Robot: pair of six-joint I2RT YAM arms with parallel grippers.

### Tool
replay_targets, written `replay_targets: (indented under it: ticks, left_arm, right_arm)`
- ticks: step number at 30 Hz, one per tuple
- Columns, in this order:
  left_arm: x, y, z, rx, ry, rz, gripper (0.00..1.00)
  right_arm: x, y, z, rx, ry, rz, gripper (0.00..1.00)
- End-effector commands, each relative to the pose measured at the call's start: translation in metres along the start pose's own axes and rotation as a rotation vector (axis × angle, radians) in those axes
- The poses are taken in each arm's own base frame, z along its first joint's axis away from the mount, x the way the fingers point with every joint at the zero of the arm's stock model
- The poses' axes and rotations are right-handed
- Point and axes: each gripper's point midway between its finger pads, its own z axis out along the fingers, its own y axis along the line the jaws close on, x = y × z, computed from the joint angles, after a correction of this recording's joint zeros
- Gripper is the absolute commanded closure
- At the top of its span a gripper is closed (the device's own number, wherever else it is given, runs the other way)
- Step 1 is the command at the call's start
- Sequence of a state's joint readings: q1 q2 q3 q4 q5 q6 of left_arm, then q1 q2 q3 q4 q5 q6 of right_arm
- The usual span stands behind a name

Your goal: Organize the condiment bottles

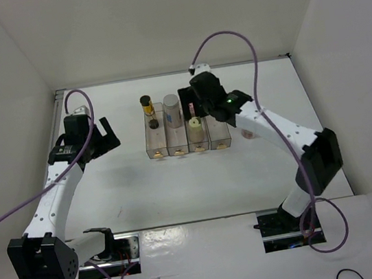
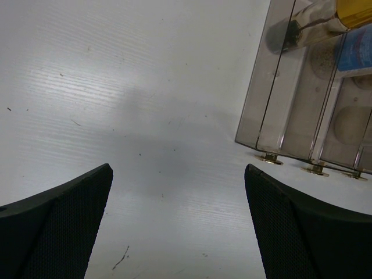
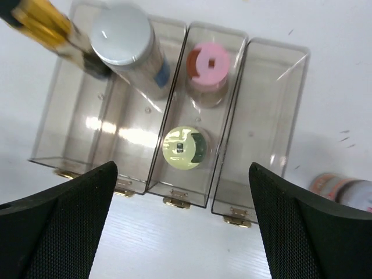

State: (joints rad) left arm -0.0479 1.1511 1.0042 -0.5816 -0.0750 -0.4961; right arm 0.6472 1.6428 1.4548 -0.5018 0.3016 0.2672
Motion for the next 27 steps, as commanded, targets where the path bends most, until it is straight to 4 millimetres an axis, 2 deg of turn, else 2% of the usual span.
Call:
replay_targets:
  ticks: [1,3,6,7,9,10,13,18,27]
  left_arm:
    - [-0.013,-0.011,0.0,0.057,-0.043,0.008,0.0]
    - [-0.013,-0.011,0.0,0.057,-0.043,0.008,0.0]
    - [-0.011,-0.012,0.002,0.066,-0.038,0.009,0.0]
    - [-0.011,-0.012,0.002,0.066,-0.038,0.009,0.0]
    - [-0.011,-0.012,0.002,0.066,-0.038,0.009,0.0]
    - [-0.011,-0.012,0.002,0.066,-0.038,0.009,0.0]
    - [-0.009,-0.011,0.004,0.066,-0.038,0.009,0.0]
    - [-0.01,-0.012,0.006,0.066,-0.038,0.009,0.0]
    - [-0.01,-0.012,0.006,0.066,-0.038,0.009,0.0]
  right_arm:
    - [-0.055,-0.026,-0.053,0.061,-0.168,0.08,0.02]
    - [-0.054,-0.055,-0.059,0.133,-0.176,0.122,0.02]
    - [-0.033,-0.097,-0.057,0.221,-0.135,0.22,0.02]
    - [-0.027,-0.126,-0.052,0.275,-0.12,0.281,0.02]
    - [-0.003,-0.149,-0.045,0.304,-0.061,0.362,0.02]
    - [0.01,-0.171,-0.042,0.355,-0.039,0.398,0.02]
    - [0.033,-0.185,-0.03,0.412,0.036,0.396,0.02]
    - [0.065,-0.192,-0.011,0.479,0.155,0.383,0.02]
    - [0.092,-0.195,0.002,0.495,0.22,0.388,0.02]
